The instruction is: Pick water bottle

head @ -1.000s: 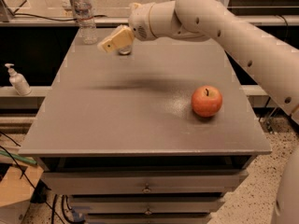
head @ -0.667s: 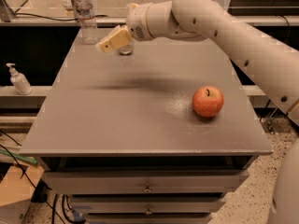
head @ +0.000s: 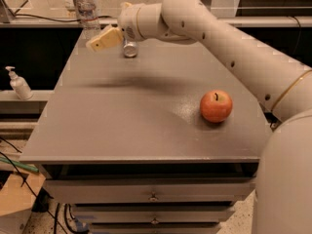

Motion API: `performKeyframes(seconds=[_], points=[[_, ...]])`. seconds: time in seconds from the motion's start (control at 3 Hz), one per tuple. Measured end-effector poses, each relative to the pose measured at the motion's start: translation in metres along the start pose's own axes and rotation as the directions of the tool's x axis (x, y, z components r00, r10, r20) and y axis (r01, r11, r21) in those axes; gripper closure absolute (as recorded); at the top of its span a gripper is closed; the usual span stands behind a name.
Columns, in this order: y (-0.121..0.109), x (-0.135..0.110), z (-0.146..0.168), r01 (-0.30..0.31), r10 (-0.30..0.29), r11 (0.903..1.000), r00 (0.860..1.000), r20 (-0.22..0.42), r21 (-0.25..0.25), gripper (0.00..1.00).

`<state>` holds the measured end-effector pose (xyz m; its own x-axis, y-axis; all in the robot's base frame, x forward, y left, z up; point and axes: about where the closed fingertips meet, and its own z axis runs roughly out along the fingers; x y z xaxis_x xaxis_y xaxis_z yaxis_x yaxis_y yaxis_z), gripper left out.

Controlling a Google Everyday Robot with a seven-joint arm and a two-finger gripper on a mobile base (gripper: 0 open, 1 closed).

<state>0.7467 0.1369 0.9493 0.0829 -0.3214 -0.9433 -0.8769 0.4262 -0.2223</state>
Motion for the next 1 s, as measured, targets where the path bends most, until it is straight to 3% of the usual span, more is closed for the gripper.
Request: performKeyframes(seconds=[1.0], points=[[-0.034,-0.001,0.071,-0.096,0.09,0.993,0.991,0.096,0.068,0.0]])
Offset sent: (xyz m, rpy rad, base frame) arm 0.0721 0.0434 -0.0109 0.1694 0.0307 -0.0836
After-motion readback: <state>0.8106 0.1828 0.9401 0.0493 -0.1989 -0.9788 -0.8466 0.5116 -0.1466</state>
